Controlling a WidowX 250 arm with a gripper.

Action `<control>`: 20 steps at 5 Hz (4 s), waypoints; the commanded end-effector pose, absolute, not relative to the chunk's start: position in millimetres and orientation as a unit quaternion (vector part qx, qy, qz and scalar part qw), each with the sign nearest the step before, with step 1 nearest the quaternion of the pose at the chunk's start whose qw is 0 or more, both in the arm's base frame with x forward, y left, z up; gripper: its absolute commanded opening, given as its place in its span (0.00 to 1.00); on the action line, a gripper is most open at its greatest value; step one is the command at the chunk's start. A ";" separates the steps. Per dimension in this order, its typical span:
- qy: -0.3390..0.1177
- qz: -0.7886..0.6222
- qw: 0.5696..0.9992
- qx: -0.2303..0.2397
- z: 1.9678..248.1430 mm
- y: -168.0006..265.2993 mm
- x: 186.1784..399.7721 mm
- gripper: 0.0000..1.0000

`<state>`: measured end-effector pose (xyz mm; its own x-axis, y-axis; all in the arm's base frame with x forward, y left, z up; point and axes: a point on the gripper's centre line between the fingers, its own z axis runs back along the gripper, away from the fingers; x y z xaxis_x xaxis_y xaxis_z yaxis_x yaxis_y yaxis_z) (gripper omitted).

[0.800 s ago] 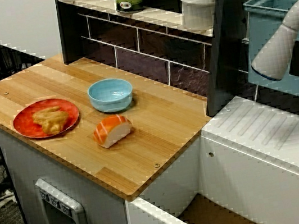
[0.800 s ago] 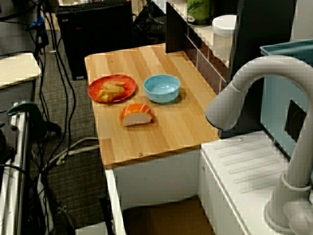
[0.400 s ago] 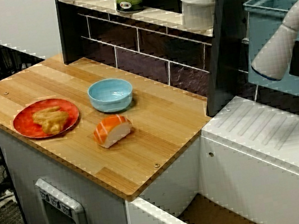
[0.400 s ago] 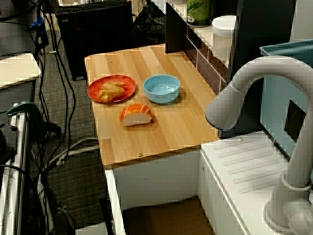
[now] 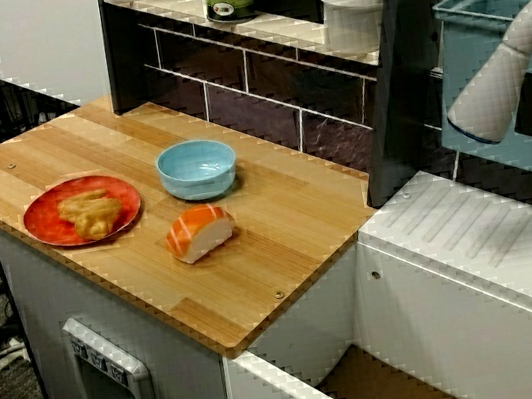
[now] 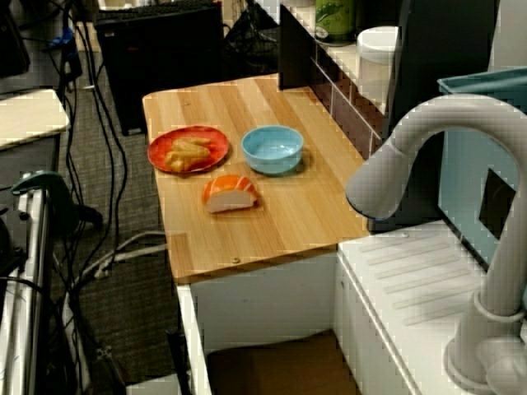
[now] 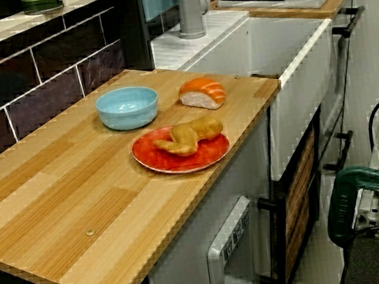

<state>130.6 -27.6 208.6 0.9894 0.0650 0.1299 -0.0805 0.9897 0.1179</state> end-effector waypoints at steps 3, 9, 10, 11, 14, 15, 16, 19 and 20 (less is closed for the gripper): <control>-0.037 0.067 0.993 0.094 168.6 -22.1 174.5 1.00; -0.139 0.059 0.988 0.046 149.6 -5.3 197.3 1.00; -0.139 0.059 0.988 0.046 149.6 -5.3 197.3 1.00; -0.132 0.057 0.989 0.025 133.5 2.6 189.2 1.00; -0.174 0.070 0.982 0.018 89.5 -7.0 226.6 1.00; -0.178 0.067 0.981 0.032 80.6 -13.4 240.8 1.00; -0.176 0.068 0.981 0.039 75.0 -16.3 256.3 1.00; -0.154 0.044 0.987 0.015 73.9 -7.1 269.6 1.00; -0.146 0.033 0.989 -0.003 72.8 -0.6 272.1 1.00</control>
<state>263.1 -4.2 62.8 0.9656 0.0659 0.2516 -0.0642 0.9978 -0.0149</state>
